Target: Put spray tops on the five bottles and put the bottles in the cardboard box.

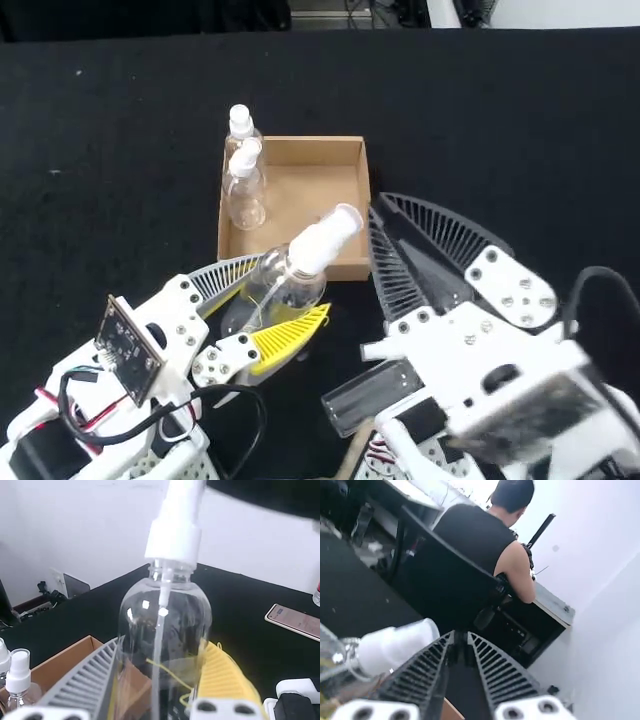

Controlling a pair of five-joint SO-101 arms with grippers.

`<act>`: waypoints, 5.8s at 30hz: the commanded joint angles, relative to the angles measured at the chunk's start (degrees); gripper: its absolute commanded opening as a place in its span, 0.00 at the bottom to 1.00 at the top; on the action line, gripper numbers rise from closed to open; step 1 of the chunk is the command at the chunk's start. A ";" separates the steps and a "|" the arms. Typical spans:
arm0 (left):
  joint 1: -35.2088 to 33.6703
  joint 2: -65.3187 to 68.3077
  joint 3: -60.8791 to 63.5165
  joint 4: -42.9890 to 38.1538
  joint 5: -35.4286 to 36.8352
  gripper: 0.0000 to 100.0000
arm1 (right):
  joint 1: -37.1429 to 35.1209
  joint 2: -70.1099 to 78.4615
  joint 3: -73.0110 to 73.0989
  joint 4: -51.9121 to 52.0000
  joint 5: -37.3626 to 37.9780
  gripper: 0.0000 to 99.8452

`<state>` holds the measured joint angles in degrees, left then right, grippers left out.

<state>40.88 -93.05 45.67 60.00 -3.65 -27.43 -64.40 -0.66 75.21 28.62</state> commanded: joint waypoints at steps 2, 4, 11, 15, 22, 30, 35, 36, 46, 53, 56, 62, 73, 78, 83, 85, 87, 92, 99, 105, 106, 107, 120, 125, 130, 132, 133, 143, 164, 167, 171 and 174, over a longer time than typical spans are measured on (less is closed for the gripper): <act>-5.23 -0.35 -3.38 -1.67 -0.88 0.03 | -0.97 4.26 -5.67 -3.43 -8.70 0.02; -8.84 -0.35 -4.00 -1.76 -0.88 0.03 | -2.64 4.79 -7.52 -5.27 -11.78 0.02; -30.29 -0.35 -3.91 -7.47 -0.44 0.03 | -4.92 4.70 -12.79 -2.46 -13.45 0.02; -44.35 -0.35 -0.66 -9.14 -0.35 0.03 | -4.92 3.56 -13.14 4.66 -13.36 0.01; -63.69 -0.26 22.20 -36.57 7.38 0.03 | -4.92 -3.12 -3.56 5.27 -13.36 0.01; -73.54 -0.18 50.68 -74.20 10.11 0.03 | -4.92 -13.49 28.09 -7.38 -13.36 0.01; -77.76 0.35 52.18 -72.26 10.02 0.03 | -3.43 -23.16 56.22 -27.52 -13.36 0.01; -78.73 0.35 52.18 -72.18 10.02 0.03 | -2.73 -25.01 61.41 -31.74 -13.54 0.01; -85.85 0.53 52.18 -74.20 9.49 0.03 | -0.62 -36.88 87.34 -41.76 -20.92 0.01; -86.90 0.53 52.09 -79.12 3.52 0.03 | -0.53 -42.15 94.46 -41.67 -22.33 0.01; -87.16 0.62 52.09 -79.12 3.87 0.03 | -0.35 -43.91 95.25 -41.14 -22.33 0.01; -88.13 7.21 48.66 -85.63 3.52 0.03 | -0.62 -45.05 94.90 -37.36 -22.42 0.01; -94.37 48.79 29.85 -102.77 3.52 0.03 | -0.62 -45.05 95.08 -37.27 -22.33 0.01; -96.75 63.74 34.24 -125.54 3.52 0.03 | -0.62 -45.05 95.16 -37.27 -22.42 0.01; -99.82 78.24 31.52 -135.65 3.69 0.03 | -0.62 -45.05 95.16 -37.10 -22.42 0.01; -100.88 83.60 30.81 -139.87 3.87 0.03 | -0.62 -45.05 95.16 -37.10 -22.51 0.01; -101.67 89.05 30.64 -144.79 3.96 0.03 | -0.62 -45.05 95.16 -37.10 -22.51 0.01; -101.85 103.47 30.55 -159.56 3.96 0.03 | -0.62 -45.05 95.16 -37.10 -22.68 0.01; -105.36 116.31 20.88 -159.65 4.04 0.03 | -0.62 -45.05 95.16 -37.01 -22.68 0.01; -106.77 125.36 14.29 -159.56 3.78 0.03 | -0.62 -45.05 95.16 -37.19 -22.59 0.01; -106.42 126.42 14.29 -159.56 3.78 0.03 | -0.62 -45.05 95.16 -37.19 -22.59 0.01; -106.07 127.47 14.37 -159.56 3.60 0.03 | -0.62 -45.05 95.16 -37.27 -22.51 0.01; -105.36 128.79 16.04 -159.56 3.60 0.03 | -0.62 -45.05 95.25 -37.27 -22.33 0.01; -105.54 128.88 14.20 -159.65 3.69 0.03 | -0.62 -45.05 95.25 -37.27 -22.33 0.01; -105.10 133.01 11.65 -159.65 3.60 0.03 | -0.62 -45.05 95.16 -37.27 -22.33 0.01; -105.36 136.44 9.80 -159.65 3.52 0.03 | -0.62 -45.05 95.16 -37.27 -22.33 0.01; -105.63 138.11 8.75 -159.82 3.52 0.03 | -0.62 -45.05 95.16 -37.19 -22.33 0.01; -109.23 144.44 -2.07 -160.09 3.52 0.03 | -0.62 -45.05 95.16 -37.36 -22.24 0.01; -109.85 144.97 -5.14 -160.00 2.02 0.23 | -0.62 -45.05 95.16 -37.36 -22.24 0.01; -109.93 144.35 -5.14 -160.00 2.02 0.24 | -0.62 -45.05 95.16 -37.36 -22.24 0.01; -109.93 144.26 -5.23 -160.00 2.02 0.24 | -0.62 -45.05 95.16 -37.36 -22.24 0.01; -109.93 143.03 -5.49 -160.00 1.93 0.24 | -0.62 -45.05 95.16 -37.36 -22.24 0.01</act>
<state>-68.22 52.26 42.07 -98.59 -1.19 -29.10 -102.99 94.99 37.93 6.37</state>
